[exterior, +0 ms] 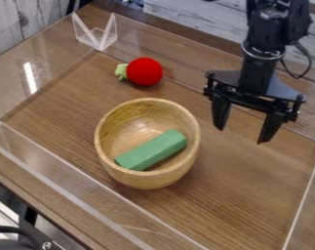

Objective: Move the red object to the right side of the table

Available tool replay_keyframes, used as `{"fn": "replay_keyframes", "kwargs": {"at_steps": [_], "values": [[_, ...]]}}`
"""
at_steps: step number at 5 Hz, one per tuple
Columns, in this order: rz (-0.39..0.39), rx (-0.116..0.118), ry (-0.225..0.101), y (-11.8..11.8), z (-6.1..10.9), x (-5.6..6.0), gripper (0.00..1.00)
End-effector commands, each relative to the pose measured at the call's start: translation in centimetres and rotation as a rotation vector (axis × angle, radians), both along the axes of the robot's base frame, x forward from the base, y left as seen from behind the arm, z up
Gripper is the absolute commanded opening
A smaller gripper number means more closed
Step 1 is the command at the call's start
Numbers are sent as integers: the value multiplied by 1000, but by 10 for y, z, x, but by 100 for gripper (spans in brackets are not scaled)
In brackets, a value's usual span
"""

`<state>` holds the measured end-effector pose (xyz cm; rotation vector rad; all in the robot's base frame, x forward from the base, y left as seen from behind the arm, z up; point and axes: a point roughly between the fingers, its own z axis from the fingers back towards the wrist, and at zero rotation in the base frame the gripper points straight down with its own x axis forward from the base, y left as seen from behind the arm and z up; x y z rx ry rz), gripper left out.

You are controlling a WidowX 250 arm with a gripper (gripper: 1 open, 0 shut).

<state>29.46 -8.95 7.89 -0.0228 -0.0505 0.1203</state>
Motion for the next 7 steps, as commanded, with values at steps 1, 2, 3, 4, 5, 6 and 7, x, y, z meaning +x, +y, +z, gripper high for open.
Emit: {"fn": "replay_keyframes", "kwargs": {"at_steps": [1,2,3,4,5,6,7], "values": [[-33,-9,-38,-2,9,5,100],[-36,-9,-39,1,7,8,100],[-75,-12,-43,1,8,2,100],[-116,-11,-54,-1,12,-4,100],[-141,-5,-61,7,12,3,100],[-141,-4,-28,2,-3,4,100],[-284,13,-20,19,-2,11,100]]}}
